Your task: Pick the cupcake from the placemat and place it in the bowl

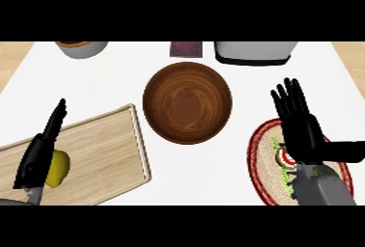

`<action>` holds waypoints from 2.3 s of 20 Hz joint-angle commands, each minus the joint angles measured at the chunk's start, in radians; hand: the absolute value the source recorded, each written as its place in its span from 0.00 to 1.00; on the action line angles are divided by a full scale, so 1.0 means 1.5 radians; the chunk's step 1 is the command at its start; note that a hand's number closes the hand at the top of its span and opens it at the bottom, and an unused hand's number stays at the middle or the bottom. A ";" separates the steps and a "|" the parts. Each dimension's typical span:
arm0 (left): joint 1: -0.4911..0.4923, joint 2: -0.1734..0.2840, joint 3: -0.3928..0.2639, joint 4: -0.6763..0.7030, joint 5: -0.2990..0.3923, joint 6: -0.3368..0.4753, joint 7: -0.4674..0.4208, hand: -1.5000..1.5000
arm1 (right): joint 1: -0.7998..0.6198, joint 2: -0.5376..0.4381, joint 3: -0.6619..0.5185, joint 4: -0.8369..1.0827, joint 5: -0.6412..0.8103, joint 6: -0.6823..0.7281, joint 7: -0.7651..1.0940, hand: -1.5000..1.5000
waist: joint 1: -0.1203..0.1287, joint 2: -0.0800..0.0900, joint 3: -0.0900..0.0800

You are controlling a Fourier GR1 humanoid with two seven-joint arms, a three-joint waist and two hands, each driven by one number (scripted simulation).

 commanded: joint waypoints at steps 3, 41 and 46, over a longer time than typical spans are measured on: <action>-0.013 -0.057 -0.041 -0.025 0.038 -0.040 0.009 0.50 | 0.041 -0.028 -0.073 -0.010 0.105 -0.211 0.001 1.00 | -0.050 -0.003 0.013; -0.134 -0.124 -0.078 -0.022 0.133 -0.198 0.092 0.50 | -0.087 -0.325 0.123 -0.109 0.310 0.002 1.126 0.00 | 0.004 0.004 0.015; -0.106 -0.138 -0.093 -0.051 0.123 -0.179 0.115 0.50 | -0.099 -0.332 0.159 -0.096 0.304 -0.010 1.127 0.00 | 0.002 0.000 0.015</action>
